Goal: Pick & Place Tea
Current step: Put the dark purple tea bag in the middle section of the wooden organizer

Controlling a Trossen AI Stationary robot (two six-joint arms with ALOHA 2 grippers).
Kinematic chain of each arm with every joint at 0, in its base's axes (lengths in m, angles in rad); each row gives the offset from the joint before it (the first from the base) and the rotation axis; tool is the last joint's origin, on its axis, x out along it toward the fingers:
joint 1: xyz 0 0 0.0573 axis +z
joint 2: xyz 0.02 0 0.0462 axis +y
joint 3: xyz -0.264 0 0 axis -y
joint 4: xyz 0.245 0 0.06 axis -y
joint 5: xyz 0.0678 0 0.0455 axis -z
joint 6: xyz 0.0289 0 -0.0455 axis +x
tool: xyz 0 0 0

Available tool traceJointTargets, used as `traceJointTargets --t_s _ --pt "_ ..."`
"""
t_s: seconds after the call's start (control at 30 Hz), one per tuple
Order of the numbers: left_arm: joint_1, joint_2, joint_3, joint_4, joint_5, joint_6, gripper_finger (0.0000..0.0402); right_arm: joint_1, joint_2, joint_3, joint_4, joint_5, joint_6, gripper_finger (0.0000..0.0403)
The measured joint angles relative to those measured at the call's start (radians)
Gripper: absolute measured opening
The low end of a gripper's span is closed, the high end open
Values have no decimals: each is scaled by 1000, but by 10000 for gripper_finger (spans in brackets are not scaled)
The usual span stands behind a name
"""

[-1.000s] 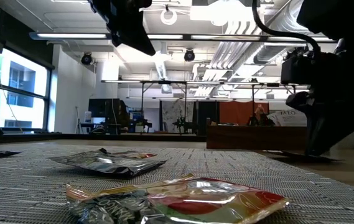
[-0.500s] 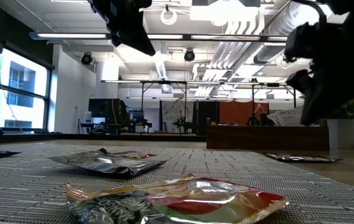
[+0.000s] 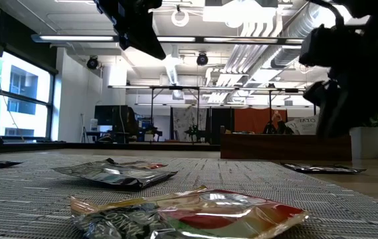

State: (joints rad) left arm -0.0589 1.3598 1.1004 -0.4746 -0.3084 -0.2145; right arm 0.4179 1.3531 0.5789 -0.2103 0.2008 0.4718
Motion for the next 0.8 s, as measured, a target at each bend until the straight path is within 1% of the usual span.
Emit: traceJointTargets --t_s 0.13,0.23,0.33,0.4,0.47,0.53,0.73,0.8 --pt "0 0 0 0 0 0 1 20 89 0 4 -2 50 153" --pt "0 0 1 0 0 0 1 33 156 2 9 16 68 176" --pt "0 0 1 -2 4 0 1 37 212 8 22 17 70 186" --pt "0 0 1 -2 4 0 1 37 237 13 34 19 68 183" --pt "0 0 1 -2 4 0 1 37 247 13 37 22 42 167" --pt "0 0 1 -2 4 0 1 36 246 13 35 24 7 141" --pt "0 0 1 -2 3 0 1 30 202 4 4 -18 -86 27" --pt "0 0 1 -2 3 0 1 28 175 0 -17 -27 -138 10"
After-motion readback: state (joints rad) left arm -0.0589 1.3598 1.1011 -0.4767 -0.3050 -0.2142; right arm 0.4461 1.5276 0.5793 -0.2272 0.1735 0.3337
